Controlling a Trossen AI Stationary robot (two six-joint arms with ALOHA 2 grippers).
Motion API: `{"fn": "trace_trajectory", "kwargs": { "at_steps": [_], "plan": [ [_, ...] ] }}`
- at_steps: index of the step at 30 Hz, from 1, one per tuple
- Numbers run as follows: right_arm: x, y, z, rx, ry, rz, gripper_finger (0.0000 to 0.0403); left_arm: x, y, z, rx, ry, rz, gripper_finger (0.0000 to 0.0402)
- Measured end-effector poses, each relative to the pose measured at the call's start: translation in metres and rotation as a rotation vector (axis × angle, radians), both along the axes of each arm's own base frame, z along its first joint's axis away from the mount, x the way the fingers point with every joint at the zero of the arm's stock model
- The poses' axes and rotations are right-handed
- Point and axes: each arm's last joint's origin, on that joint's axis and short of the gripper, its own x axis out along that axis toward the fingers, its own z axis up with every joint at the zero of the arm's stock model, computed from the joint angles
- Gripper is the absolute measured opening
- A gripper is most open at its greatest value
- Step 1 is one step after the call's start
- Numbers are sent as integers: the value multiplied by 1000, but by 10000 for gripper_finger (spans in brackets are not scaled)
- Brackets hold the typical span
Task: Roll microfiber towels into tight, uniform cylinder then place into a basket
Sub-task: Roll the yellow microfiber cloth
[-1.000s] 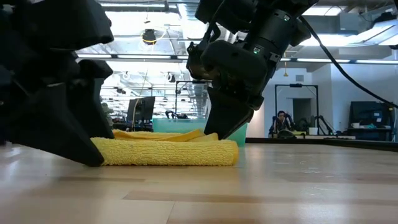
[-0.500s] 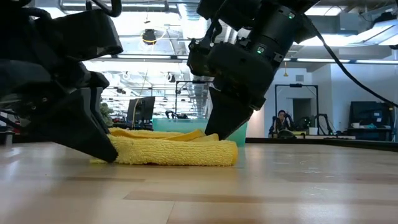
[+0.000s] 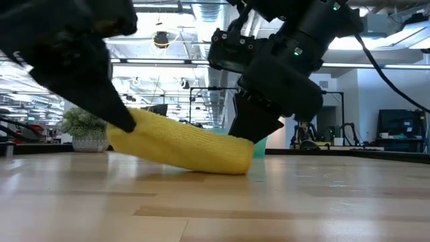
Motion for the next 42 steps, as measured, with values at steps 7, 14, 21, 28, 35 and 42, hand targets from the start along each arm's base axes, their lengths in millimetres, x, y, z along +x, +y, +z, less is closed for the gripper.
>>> {"fn": "trace_trajectory", "kwargs": {
  "at_steps": [7, 14, 21, 28, 35, 42],
  "plan": [
    [-2, 7, 0, -61, -7, 71, 5, 13, 32, -2, -164, 103, 123, 3],
    [-5, 8, -1, -69, 23, 85, 5, 23, 51, -1, -193, 144, 120, 5],
    [-5, 8, -1, -67, 29, 114, 5, 21, 54, 16, -216, 102, 104, 6],
    [-4, 9, 0, -45, 28, 148, 5, 26, 74, 28, -237, 63, 158, 6],
    [-2, 8, 0, 1, 28, 164, 5, 36, 101, 28, -302, 63, 199, 6],
    [0, -3, 0, 62, 43, 48, 5, 47, 110, 33, -348, -9, 151, 6]
  ]
}}
